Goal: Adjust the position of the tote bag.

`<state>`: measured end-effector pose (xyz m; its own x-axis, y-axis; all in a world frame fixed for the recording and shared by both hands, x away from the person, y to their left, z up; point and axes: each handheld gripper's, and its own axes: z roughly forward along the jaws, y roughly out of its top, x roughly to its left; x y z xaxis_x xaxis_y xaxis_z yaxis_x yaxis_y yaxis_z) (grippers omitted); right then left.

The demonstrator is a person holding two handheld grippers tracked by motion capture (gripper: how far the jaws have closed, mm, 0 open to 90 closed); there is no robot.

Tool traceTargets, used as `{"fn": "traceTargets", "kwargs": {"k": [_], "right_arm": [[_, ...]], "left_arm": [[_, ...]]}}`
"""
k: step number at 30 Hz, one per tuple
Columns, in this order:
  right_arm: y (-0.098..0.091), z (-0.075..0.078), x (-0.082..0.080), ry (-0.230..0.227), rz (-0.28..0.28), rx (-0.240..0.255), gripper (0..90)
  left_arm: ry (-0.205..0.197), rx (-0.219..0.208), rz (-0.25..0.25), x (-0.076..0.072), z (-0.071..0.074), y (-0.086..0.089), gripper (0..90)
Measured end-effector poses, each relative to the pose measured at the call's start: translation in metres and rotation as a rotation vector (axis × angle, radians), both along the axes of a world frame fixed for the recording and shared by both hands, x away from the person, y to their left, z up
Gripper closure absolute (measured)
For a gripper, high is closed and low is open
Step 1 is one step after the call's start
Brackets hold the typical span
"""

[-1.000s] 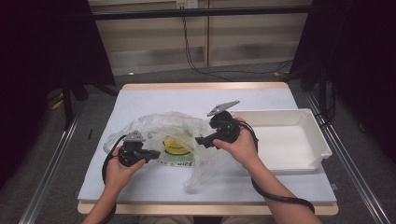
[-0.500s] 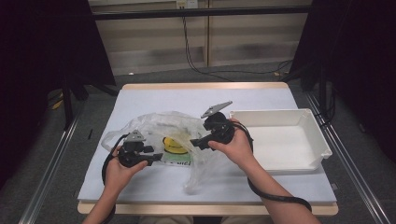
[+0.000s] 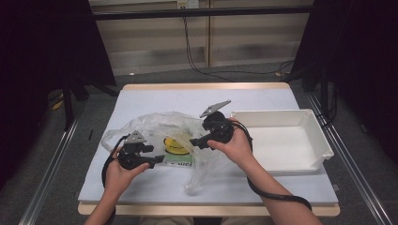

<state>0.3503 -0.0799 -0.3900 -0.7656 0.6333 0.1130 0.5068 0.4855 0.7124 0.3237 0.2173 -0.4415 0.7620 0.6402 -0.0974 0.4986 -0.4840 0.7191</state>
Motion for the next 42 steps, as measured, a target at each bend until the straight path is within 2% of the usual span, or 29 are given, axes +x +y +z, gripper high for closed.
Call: {"fn": "traceTargets", "kwargs": {"k": [5, 7, 8, 9, 11, 12, 14, 16, 19, 21, 22, 23, 25, 27, 28, 29, 33, 36, 39, 40, 42], "right_arm": [[0.003, 0.000, 0.002, 0.002, -0.001, 0.002, 18.4], [0.006, 0.000, 0.003, 0.006, 0.005, -0.002, 19.1], [0.006, 0.000, 0.003, 0.006, 0.005, -0.002, 19.1], [0.009, -0.001, 0.004, -0.001, 0.017, -0.010, 24.5], [0.010, -0.002, 0.005, 0.005, 0.017, -0.016, 27.7], [0.011, -0.002, 0.005, 0.007, 0.016, -0.029, 34.2], [0.011, -0.004, 0.007, 0.011, 0.015, -0.019, 37.8], [0.011, -0.005, 0.008, 0.016, 0.022, -0.019, 45.5], [0.011, -0.006, 0.009, 0.020, 0.016, -0.018, 47.0], [0.012, -0.006, 0.009, 0.024, 0.028, -0.029, 51.4], [0.012, -0.006, 0.010, 0.019, 0.019, -0.021, 52.6], [0.011, -0.005, 0.010, 0.017, 0.017, -0.014, 59.3], [0.009, -0.005, 0.010, 0.021, 0.000, -0.002, 65.5], [0.008, -0.005, 0.011, 0.024, -0.001, 0.001, 68.8], [0.007, -0.005, 0.010, 0.030, -0.007, 0.001, 70.4], [0.006, -0.005, 0.010, 0.027, -0.007, 0.006, 76.9], [0.004, -0.004, 0.009, 0.022, -0.010, 0.021, 84.1], [0.001, -0.001, 0.009, 0.025, -0.014, 0.034, 89.0], [0.000, 0.000, 0.009, 0.026, -0.021, 0.042, 89.3], [0.000, 0.000, 0.009, 0.023, -0.016, 0.045, 89.3], [0.001, 0.001, 0.009, 0.027, -0.020, 0.052, 89.4]], "left_arm": [[-0.002, -0.010, 0.010, -0.002, 0.000, 0.000, 35.3], [-0.035, 0.001, -0.003, -0.002, 0.002, -0.002, 32.0], [-0.035, 0.001, -0.003, -0.002, 0.002, -0.002, 30.2], [-0.033, -0.004, 0.003, -0.003, 0.003, -0.004, 30.0], [-0.026, -0.022, 0.000, -0.003, 0.003, -0.007, 28.5], [-0.023, -0.020, -0.005, -0.003, 0.003, -0.007, 27.5], [-0.017, -0.026, 0.000, -0.003, 0.003, -0.008, 26.1], [-0.010, -0.030, 0.000, -0.003, 0.003, -0.008, 24.8], [-0.011, -0.020, -0.006, -0.003, 0.004, -0.008, 22.8], [-0.018, -0.036, -0.005, -0.004, 0.004, -0.009, 22.4], [-0.021, -0.041, -0.013, -0.004, 0.005, -0.010, 22.4], [-0.031, -0.051, -0.034, -0.006, 0.006, -0.012, 22.6], [-0.025, -0.049, -0.038, -0.006, 0.007, -0.014, 22.7], [-0.021, -0.063, -0.045, -0.007, 0.007, -0.015, 22.8], [-0.028, -0.051, -0.046, -0.007, 0.008, -0.016, 23.2], [-0.025, -0.051, -0.048, -0.007, 0.008, -0.018, 23.3], [-0.019, -0.054, -0.052, -0.008, 0.007, -0.022, 23.3], [-0.030, -0.061, -0.043, -0.006, 0.006, -0.024, 23.1], [-0.043, -0.061, -0.039, -0.005, 0.006, -0.025, 22.8], [-0.044, -0.072, -0.033, -0.003, 0.007, -0.028, 22.0], [-0.057, -0.065, -0.041, -0.002, 0.008, -0.035, 20.8]]}}
